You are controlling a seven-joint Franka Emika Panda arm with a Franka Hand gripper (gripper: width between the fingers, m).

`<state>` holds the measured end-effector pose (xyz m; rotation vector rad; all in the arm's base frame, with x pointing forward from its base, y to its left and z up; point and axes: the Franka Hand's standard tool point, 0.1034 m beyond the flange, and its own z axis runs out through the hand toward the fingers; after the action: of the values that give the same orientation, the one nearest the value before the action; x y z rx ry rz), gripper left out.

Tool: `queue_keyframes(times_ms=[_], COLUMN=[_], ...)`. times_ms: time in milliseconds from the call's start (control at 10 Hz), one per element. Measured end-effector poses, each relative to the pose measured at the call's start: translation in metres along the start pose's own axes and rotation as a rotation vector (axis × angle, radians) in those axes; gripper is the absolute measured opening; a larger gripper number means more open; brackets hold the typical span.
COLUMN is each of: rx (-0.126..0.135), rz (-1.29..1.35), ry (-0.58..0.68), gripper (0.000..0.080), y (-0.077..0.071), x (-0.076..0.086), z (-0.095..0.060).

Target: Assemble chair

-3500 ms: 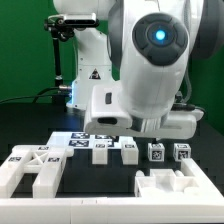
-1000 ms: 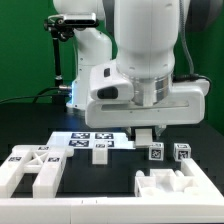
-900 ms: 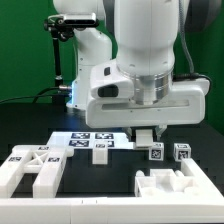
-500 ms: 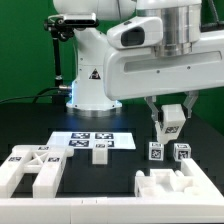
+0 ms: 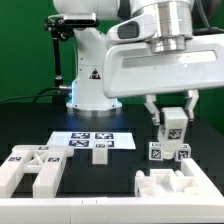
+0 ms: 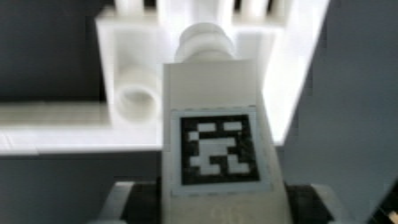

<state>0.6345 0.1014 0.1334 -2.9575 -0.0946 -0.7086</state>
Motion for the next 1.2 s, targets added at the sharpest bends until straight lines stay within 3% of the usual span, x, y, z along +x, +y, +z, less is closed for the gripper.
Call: queue_keyframes(times_ms=[100, 300, 400, 700, 1200], rx=[-0.002, -0.019, -0.017, -0.009, -0.01], rz=[-0.012, -0.019, -0.018, -0.036, -0.036], ry=[0.104, 0.229, 0.192, 0.174, 0.166], gripper=[0.0287, 0.0287, 0.0287, 0.0287, 0.0287], y=[-0.007, -0.004, -0.004, -0.014, -0.011], x=[0.003, 0.002, -0.007, -0.011, -0.012], z=[0.004, 0.006, 0.014, 0.025, 0.045])
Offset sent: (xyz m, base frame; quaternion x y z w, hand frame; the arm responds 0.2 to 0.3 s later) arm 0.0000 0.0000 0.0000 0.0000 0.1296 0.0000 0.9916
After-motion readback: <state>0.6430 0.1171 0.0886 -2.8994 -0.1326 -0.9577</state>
